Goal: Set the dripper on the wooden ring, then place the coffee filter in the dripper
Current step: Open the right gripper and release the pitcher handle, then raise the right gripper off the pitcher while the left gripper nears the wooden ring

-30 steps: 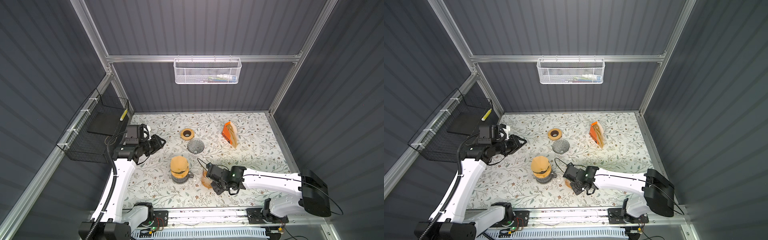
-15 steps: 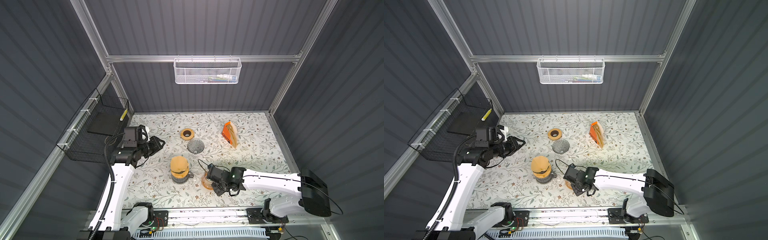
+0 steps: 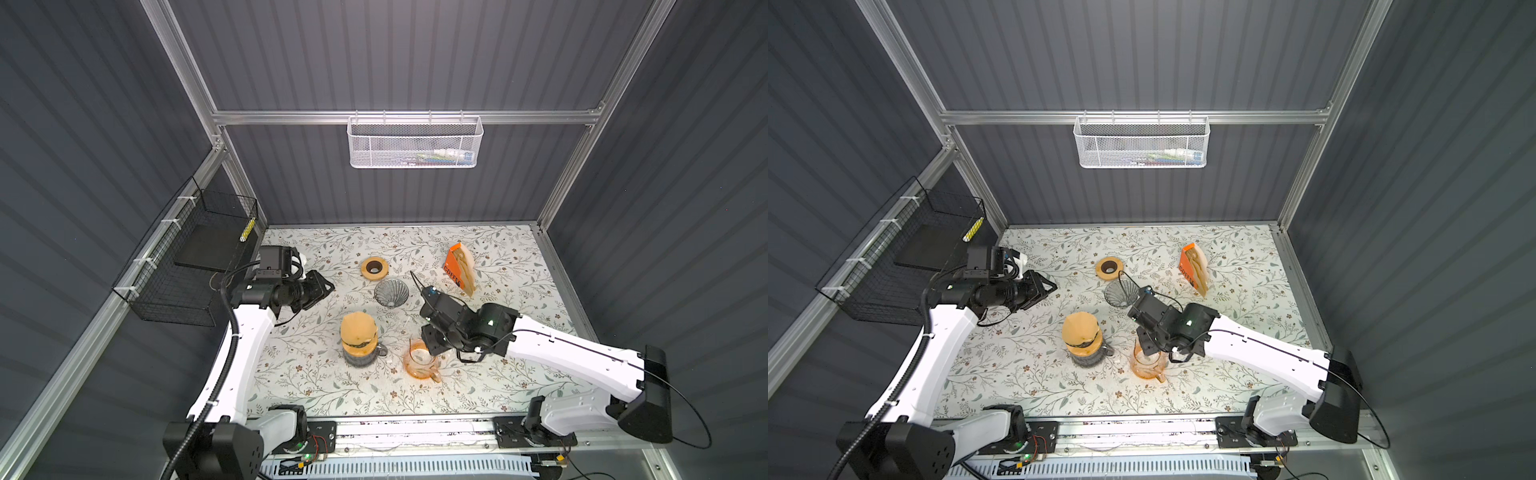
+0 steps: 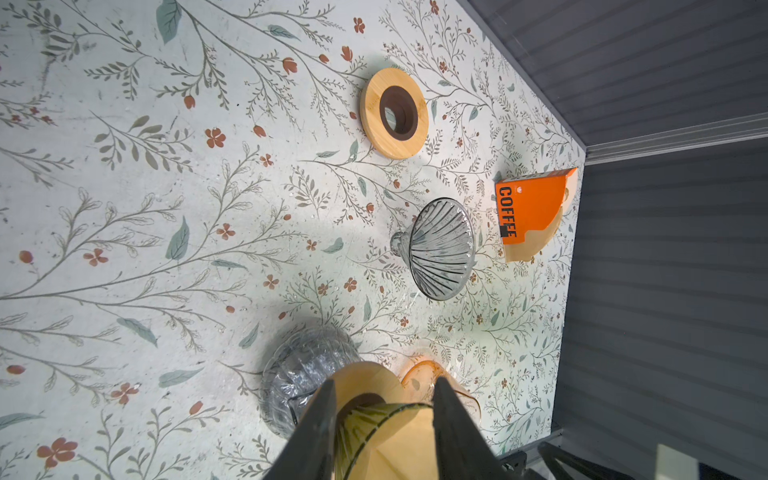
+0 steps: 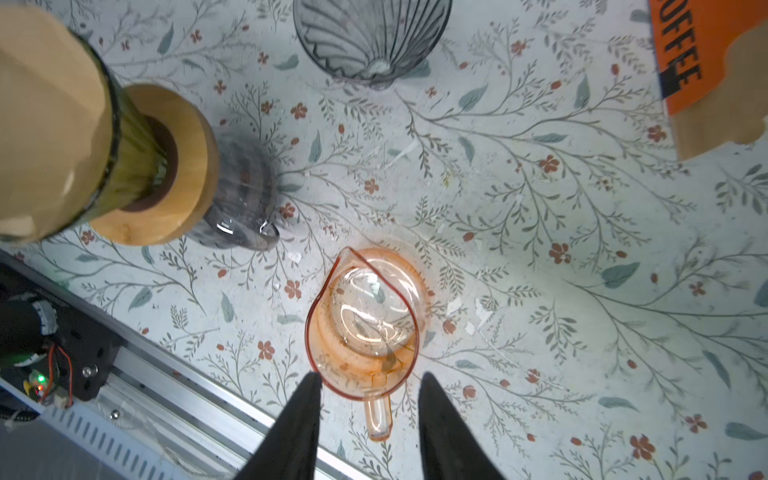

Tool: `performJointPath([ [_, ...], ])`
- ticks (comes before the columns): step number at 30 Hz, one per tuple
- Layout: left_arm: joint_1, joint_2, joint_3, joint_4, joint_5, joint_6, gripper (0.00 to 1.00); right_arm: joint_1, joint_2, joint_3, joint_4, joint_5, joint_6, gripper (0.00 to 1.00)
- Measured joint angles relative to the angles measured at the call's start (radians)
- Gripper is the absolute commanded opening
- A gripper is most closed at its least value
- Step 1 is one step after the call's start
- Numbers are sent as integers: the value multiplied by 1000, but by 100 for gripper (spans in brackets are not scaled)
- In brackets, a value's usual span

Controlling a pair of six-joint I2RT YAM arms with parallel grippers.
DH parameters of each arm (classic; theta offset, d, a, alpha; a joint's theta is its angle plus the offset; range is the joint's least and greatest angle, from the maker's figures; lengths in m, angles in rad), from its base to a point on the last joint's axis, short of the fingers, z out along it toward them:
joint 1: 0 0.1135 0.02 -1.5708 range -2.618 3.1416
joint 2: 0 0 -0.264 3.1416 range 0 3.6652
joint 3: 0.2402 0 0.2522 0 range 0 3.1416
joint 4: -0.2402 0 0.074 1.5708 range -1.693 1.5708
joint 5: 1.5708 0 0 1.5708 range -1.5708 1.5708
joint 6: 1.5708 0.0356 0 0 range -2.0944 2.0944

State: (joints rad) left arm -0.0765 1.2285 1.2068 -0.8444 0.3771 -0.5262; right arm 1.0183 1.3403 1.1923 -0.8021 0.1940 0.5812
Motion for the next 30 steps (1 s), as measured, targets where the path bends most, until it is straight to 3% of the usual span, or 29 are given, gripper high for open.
performJointPath([
  [10, -94, 201, 82, 15, -75, 38, 39, -202, 52, 103, 55, -86, -75, 43],
  [15, -129, 337, 163, 13, -101, 60, 46, -253, 120, 149, 94, -142, -101, 43],
  [30, -142, 864, 647, -52, -203, 151, 53, -352, 228, 196, 159, -288, -129, 44],
])
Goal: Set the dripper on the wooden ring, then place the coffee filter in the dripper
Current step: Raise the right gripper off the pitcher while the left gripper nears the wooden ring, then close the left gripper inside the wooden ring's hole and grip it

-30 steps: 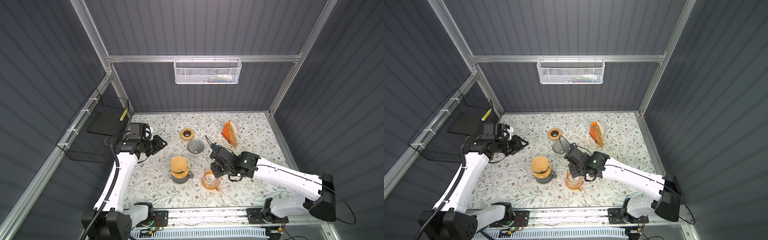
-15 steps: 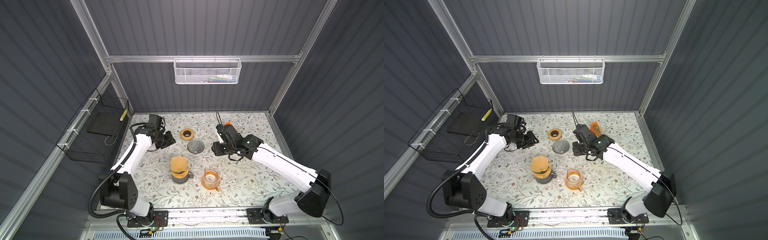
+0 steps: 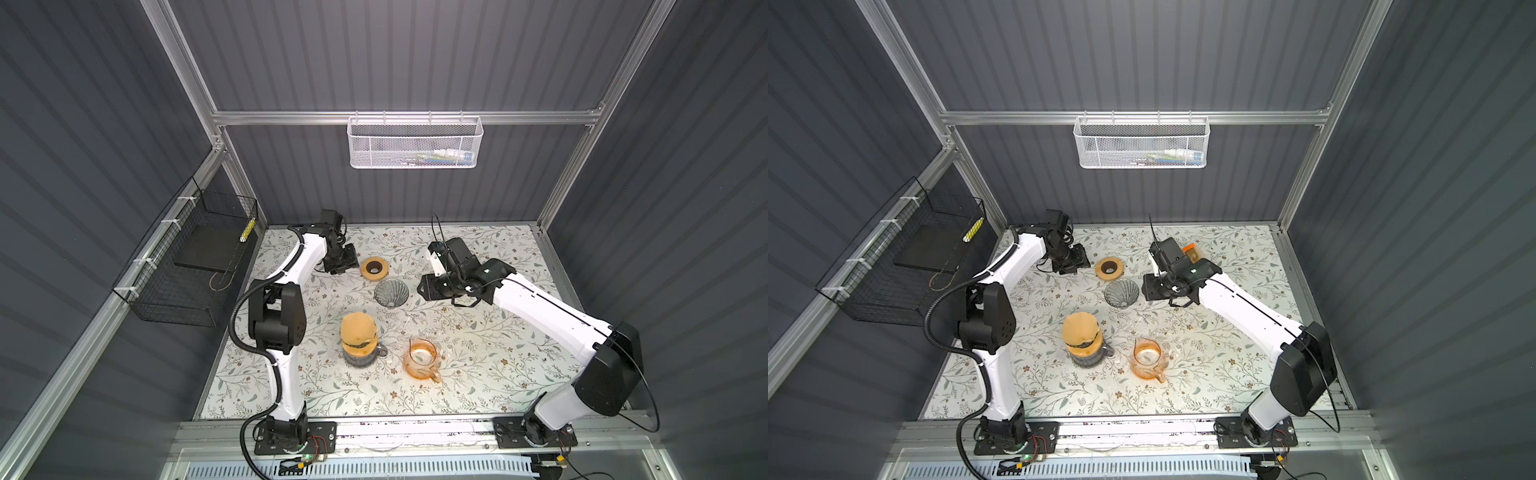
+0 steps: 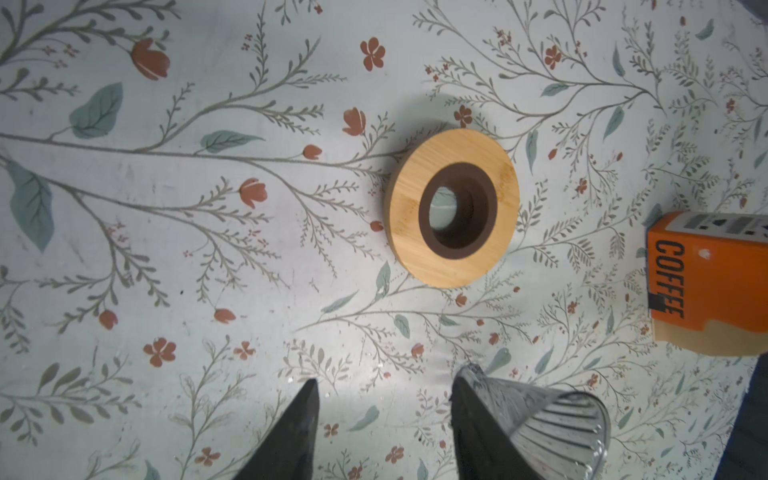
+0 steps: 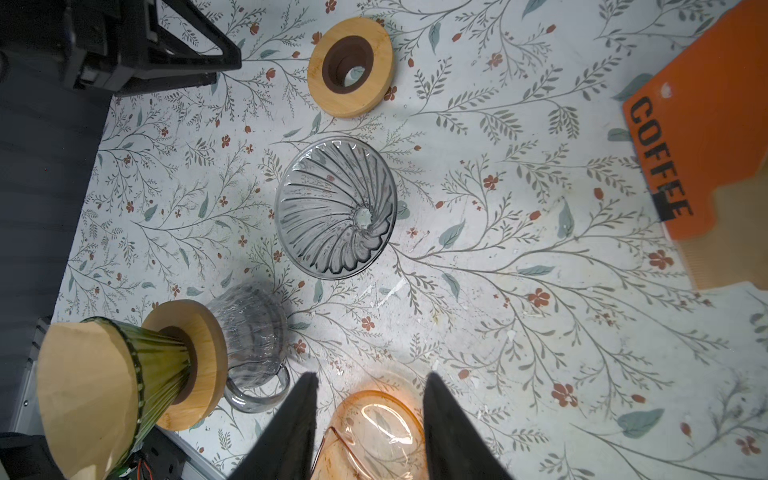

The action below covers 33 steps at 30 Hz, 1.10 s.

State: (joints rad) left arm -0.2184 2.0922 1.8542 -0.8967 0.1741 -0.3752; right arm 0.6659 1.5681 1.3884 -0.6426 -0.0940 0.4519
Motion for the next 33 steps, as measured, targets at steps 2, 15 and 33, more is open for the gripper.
performJointPath([
  [2, -3, 59, 51, -11, -10, 7, 53, -11, 13, 6, 4, -13, 0, 44],
  [15, -40, 282, 277, -53, -47, 34, 54, -53, 82, 20, 7, -68, 0, 44],
  [33, -72, 409, 437, -78, -101, 43, 50, -85, 105, 20, 11, -111, 4, 43],
])
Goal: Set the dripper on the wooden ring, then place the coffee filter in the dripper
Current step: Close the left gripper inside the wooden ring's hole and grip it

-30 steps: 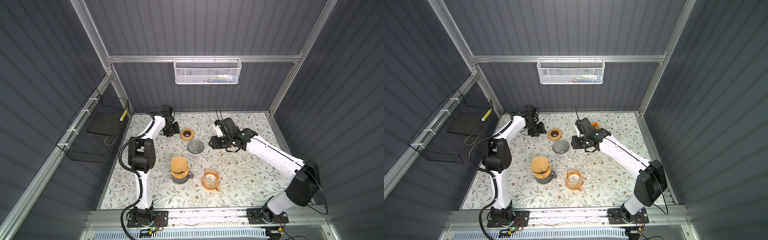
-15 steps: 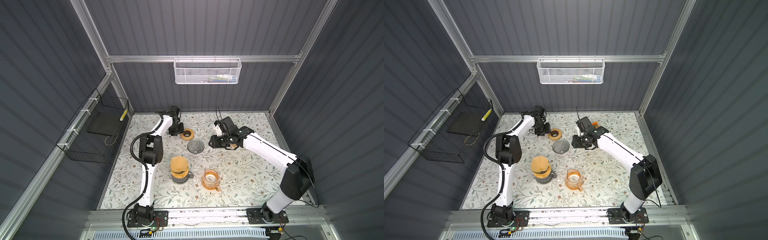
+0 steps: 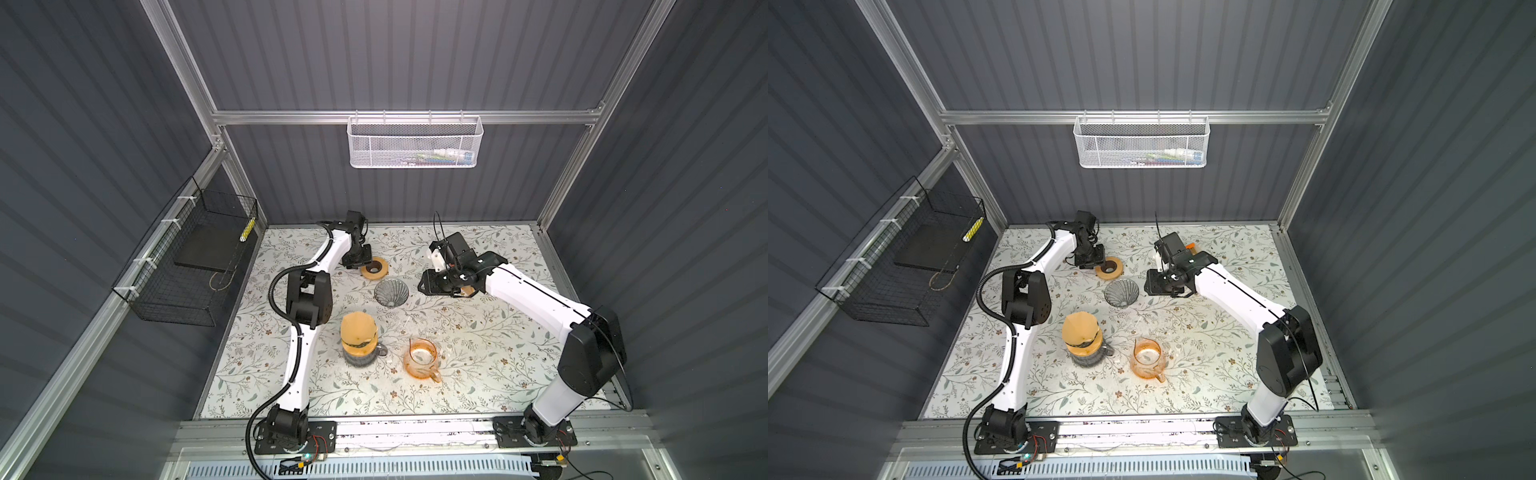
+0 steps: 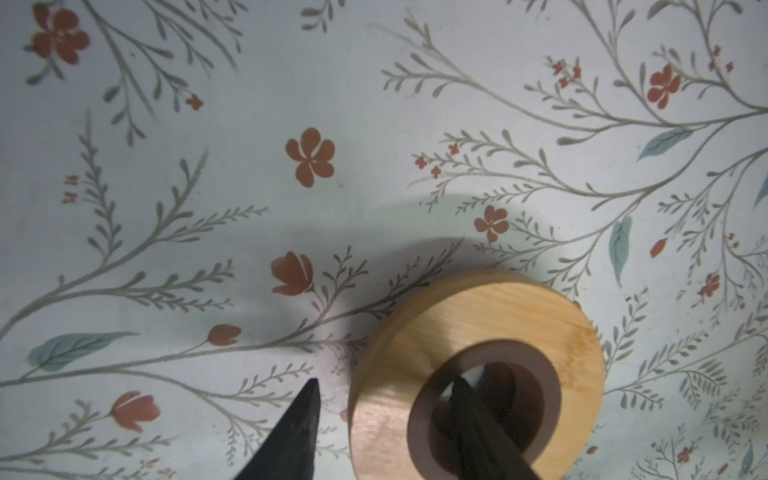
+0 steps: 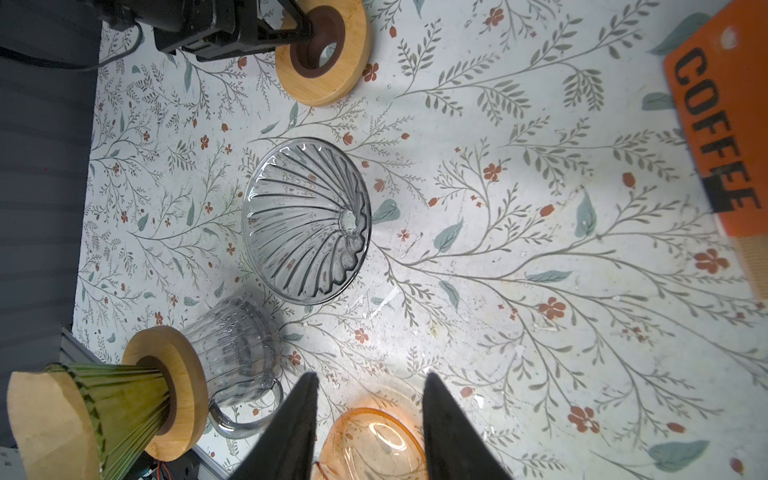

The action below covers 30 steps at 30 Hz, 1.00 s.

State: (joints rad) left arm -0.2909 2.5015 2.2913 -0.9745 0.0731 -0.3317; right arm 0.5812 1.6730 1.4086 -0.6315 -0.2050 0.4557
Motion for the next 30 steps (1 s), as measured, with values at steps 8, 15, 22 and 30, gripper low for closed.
performJointPath([
  [8, -16, 14, 3, -21, -46, 13, 46, -12, 0, 0, 4, -11, 2, 43],
  [15, -24, 14, 3, -35, -75, 26, 32, -13, 0, 0, 6, -14, 8, 43],
  [22, -24, 14, 2, -35, -78, 34, 12, -13, 0, 0, 7, -15, 9, 43],
  [30, -24, -51, -72, -9, -82, 32, 0, -13, -5, -2, 9, -15, 16, 43],
])
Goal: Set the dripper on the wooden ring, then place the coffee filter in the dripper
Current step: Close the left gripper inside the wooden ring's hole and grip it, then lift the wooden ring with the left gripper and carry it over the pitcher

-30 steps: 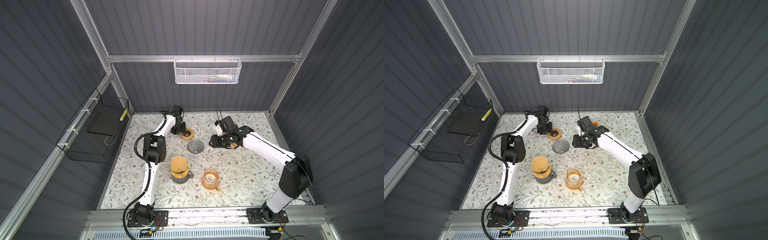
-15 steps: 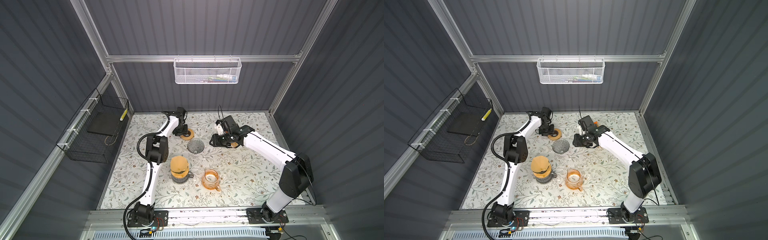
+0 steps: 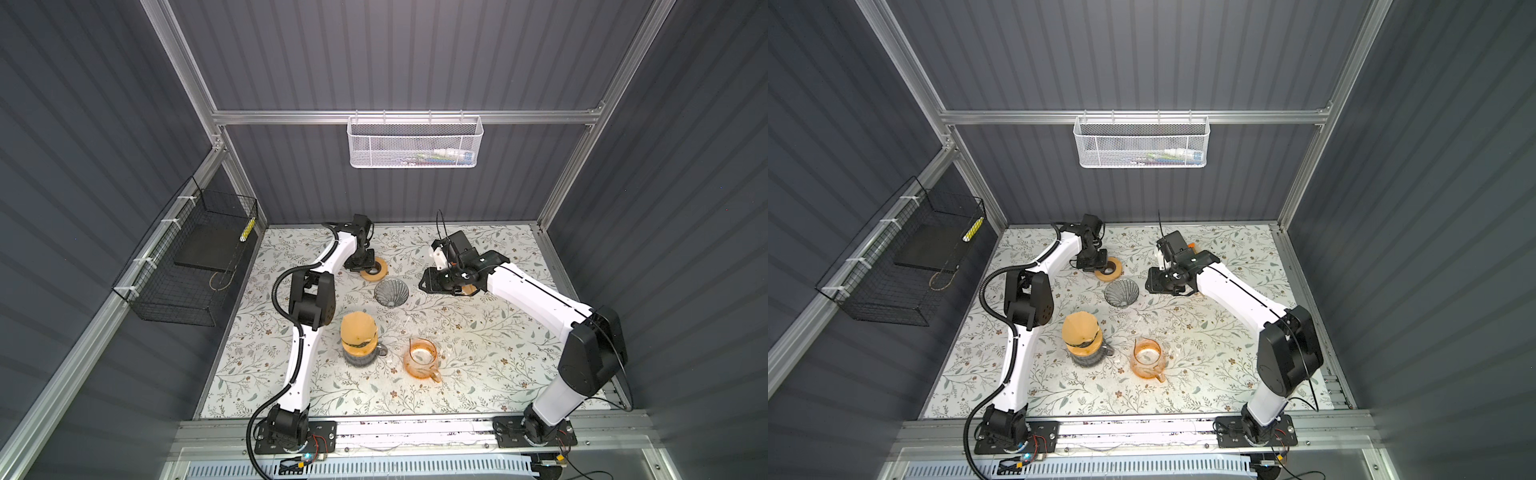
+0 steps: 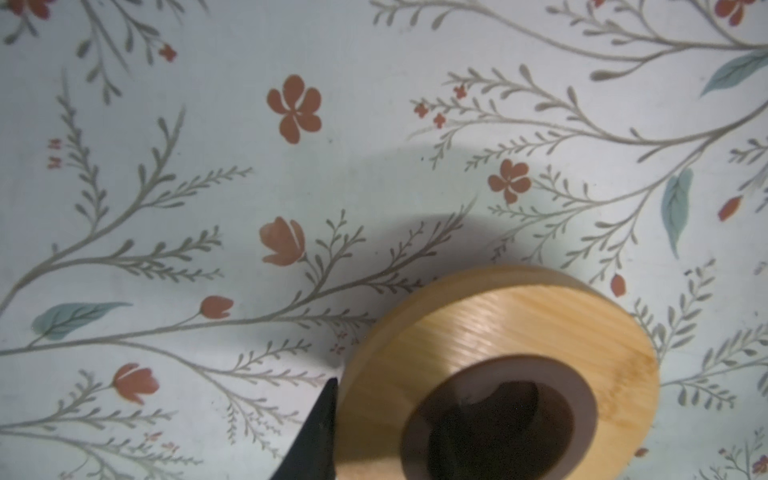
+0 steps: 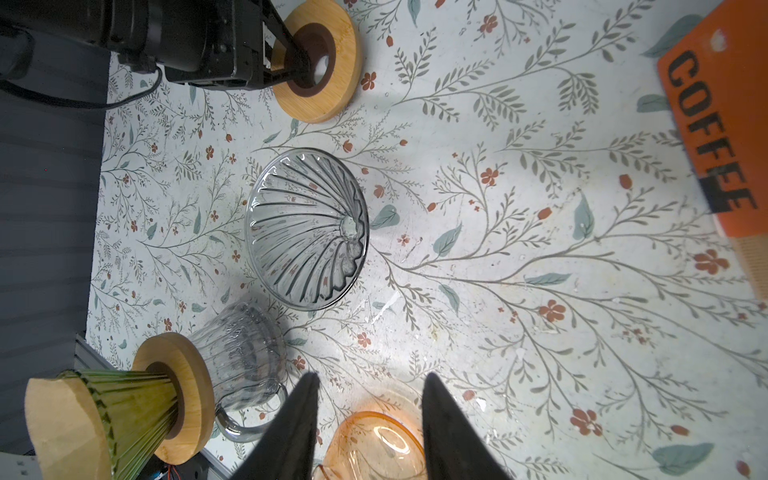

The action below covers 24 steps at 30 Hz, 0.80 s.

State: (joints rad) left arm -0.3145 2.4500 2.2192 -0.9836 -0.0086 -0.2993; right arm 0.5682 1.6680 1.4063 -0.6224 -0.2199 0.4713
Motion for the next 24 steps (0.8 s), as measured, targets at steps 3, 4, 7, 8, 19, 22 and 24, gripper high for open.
performJointPath([
  [3, 0, -57, -26, 16, 0, -8, 0, 0, -16, -10, 2, 1, 2, 43],
  [4, 0, -79, -35, 23, 0, -11, 0, 0, -23, -13, 2, 1, 3, 43],
  [7, 0, -154, -53, 42, 1, -26, 0, 0, -51, -20, 2, 5, 8, 43],
  [8, 0, -179, -56, 46, 1, -31, 0, 0, -61, -23, 2, 6, 10, 43],
  [19, -2, -431, -158, 78, 55, -69, 0, 0, -190, -59, 0, 56, 21, 44],
  [22, -14, -499, -199, 69, 71, -71, 1, 0, -226, -65, -6, 63, 27, 44],
  [24, -34, -547, -229, 54, 77, -71, 1, 0, -254, -68, -8, 64, 37, 44],
])
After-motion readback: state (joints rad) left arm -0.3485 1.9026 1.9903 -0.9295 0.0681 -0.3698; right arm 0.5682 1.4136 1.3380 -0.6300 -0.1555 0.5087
